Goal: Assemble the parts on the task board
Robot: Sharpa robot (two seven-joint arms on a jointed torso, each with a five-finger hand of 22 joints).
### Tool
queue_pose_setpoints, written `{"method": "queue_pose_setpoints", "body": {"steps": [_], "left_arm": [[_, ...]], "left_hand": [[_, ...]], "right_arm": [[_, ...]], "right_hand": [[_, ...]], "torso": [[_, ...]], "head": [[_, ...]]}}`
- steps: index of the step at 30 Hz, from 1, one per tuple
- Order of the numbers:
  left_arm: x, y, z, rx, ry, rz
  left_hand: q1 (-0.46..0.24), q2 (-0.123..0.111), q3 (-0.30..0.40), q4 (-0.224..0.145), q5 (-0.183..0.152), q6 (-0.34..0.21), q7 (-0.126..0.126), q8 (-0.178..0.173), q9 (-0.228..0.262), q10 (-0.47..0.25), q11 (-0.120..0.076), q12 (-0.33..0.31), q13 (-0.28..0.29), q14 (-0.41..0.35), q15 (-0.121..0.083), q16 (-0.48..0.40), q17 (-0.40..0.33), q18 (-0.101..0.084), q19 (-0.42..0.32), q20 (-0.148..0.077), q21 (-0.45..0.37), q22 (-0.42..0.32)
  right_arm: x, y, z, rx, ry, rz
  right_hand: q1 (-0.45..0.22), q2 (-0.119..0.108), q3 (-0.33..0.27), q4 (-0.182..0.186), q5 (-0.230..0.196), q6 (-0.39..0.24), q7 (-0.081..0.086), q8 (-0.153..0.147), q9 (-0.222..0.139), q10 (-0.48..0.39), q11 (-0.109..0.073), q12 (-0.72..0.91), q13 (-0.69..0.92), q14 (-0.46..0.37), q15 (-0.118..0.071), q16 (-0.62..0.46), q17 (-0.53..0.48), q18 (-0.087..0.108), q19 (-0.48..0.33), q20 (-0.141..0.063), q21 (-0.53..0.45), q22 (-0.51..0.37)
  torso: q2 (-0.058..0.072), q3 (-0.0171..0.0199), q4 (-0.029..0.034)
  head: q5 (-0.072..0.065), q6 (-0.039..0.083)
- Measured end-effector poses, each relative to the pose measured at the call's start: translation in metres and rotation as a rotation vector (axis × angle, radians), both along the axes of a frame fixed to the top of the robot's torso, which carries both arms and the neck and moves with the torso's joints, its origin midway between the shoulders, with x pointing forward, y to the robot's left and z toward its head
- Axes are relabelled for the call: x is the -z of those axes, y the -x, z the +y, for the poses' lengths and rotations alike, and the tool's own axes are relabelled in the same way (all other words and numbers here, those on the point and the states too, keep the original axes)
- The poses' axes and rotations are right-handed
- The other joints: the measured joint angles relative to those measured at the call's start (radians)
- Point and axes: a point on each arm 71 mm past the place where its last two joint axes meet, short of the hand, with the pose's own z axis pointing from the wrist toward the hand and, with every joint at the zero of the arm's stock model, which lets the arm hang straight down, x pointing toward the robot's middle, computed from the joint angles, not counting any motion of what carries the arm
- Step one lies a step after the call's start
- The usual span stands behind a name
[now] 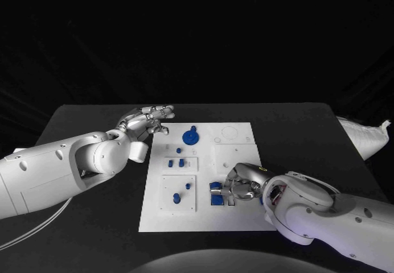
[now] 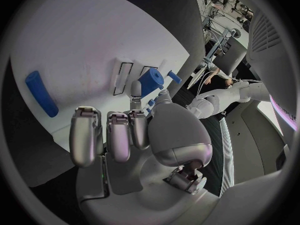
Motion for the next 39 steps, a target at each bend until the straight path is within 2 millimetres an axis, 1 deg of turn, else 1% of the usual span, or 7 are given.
{"method": "queue_pose_setpoints", "body": {"steps": [5, 9, 16, 24, 30, 34, 39], "left_arm": [[0.0000, 0.0001, 0.0004, 0.000, 0.000, 0.000], [0.0000, 0.0001, 0.0007, 0.000, -0.001, 0.000], [0.0001, -0.0001, 0.0010, 0.000, -0.001, 0.001], [0.0004, -0.0003, 0.0012, 0.000, -0.002, 0.002], [0.0005, -0.0004, 0.0011, 0.001, -0.002, 0.002], [0.0005, -0.0003, 0.0011, 0.001, -0.002, 0.003], [0.0006, -0.0003, 0.0014, 0.001, -0.003, 0.003]], "left_hand": [[0.000, 0.000, 0.000, 0.000, 0.000, 0.000, 0.000, 0.000, 0.000, -0.004, 0.004, 0.007, 0.000, -0.007, 0.000, 0.000, -0.004, 0.000, 0.000, 0.000, 0.000, -0.001], [0.000, 0.000, 0.000, 0.000, 0.000, 0.000, 0.000, 0.000, 0.000, -0.004, 0.004, 0.007, 0.000, -0.007, 0.000, 0.000, -0.004, 0.000, 0.000, 0.000, 0.000, -0.001], [0.000, 0.000, 0.000, 0.000, 0.000, 0.000, 0.000, 0.000, 0.000, -0.004, 0.004, 0.007, 0.000, -0.007, 0.000, 0.000, -0.004, 0.000, 0.000, 0.000, 0.000, -0.001], [0.000, 0.000, 0.000, 0.000, 0.000, 0.000, 0.000, 0.000, 0.000, -0.004, 0.004, 0.007, 0.000, -0.007, 0.000, 0.000, -0.003, 0.000, 0.000, 0.000, 0.000, -0.001], [0.000, 0.000, 0.000, 0.000, 0.000, 0.000, 0.000, 0.000, 0.000, -0.004, 0.004, 0.007, 0.000, -0.007, 0.000, 0.000, -0.003, 0.000, 0.000, 0.000, 0.000, -0.001], [0.000, 0.000, 0.000, 0.000, 0.000, 0.000, 0.000, 0.000, 0.000, -0.004, 0.004, 0.007, 0.000, -0.007, 0.000, 0.000, -0.007, 0.000, 0.000, 0.000, -0.004, -0.001], [0.000, 0.000, 0.000, 0.000, 0.000, 0.000, 0.000, 0.000, 0.000, -0.004, 0.004, 0.007, 0.001, -0.007, 0.000, 0.000, -0.007, 0.000, 0.000, 0.000, -0.004, -0.001]], "right_arm": [[-0.0014, 0.0002, -0.0022, -0.003, 0.012, -0.019], [-0.0037, 0.0021, -0.0024, -0.010, 0.015, -0.032], [-0.0070, 0.0046, -0.0013, -0.026, 0.014, -0.051], [-0.0070, 0.0040, -0.0011, -0.035, 0.015, -0.059], [-0.0055, 0.0003, 0.0017, -0.041, 0.013, -0.063], [0.0000, -0.0023, -0.0002, -0.039, 0.028, -0.053], [0.0012, -0.0025, 0.0036, -0.052, 0.026, -0.045]], "right_hand": [[0.002, -0.001, -0.004, -0.004, 0.008, -0.007, 0.000, 0.000, 0.009, 0.000, 0.000, -0.004, 0.000, 0.000, 0.000, -0.004, 0.000, 0.000, 0.000, 0.000, 0.000, 0.000], [0.053, -0.009, -0.008, -0.012, 0.018, -0.007, 0.000, 0.000, 0.021, 0.000, 0.000, -0.004, 0.000, 0.000, 0.000, -0.004, 0.000, 0.000, 0.000, 0.000, 0.000, 0.002], [0.159, -0.035, 0.014, -0.077, 0.010, -0.013, -0.001, 0.000, 0.040, 0.000, 0.000, 0.000, 0.005, 0.000, 0.000, -0.004, 0.000, 0.000, 0.003, -0.003, 0.000, 0.008], [0.171, -0.027, 0.016, -0.079, 0.006, -0.013, -0.001, 0.000, 0.043, -0.002, 0.002, 0.000, 0.005, 0.000, 0.000, -0.004, 0.000, 0.000, 0.003, -0.003, 0.000, 0.013], [0.177, -0.021, 0.023, -0.086, 0.001, -0.013, 0.000, 0.006, 0.050, -0.002, 0.002, 0.000, 0.005, 0.000, 0.000, -0.004, 0.000, -0.016, 0.003, -0.003, 0.000, 0.015], [0.197, -0.001, 0.037, -0.100, 0.001, -0.014, -0.001, 0.006, 0.053, -0.004, 0.004, 0.004, 0.006, 0.000, 0.001, -0.004, 0.000, -0.016, 0.003, -0.003, 0.000, 0.019], [0.203, -0.007, 0.053, -0.116, -0.034, -0.014, -0.001, 0.006, 0.059, -0.004, 0.004, 0.008, 0.007, 0.000, 0.001, -0.004, 0.000, -0.016, 0.003, -0.003, 0.000, 0.021]], "torso": [[0.000, 0.0008, -0.0002], [0.001, 0.0012, -0.0006], [0.001, 0.0014, -0.0007], [0.000, 0.0004, 0.0002], [0.000, -0.0005, 0.0008], [0.000, -0.0005, 0.0013], [0.000, -0.0003, 0.0008]], "head": [[0.000, 0.001], [0.000, 0.001], [0.000, -0.002], [-0.001, -0.003], [-0.001, -0.003], [0.000, -0.005], [0.003, -0.006]]}}
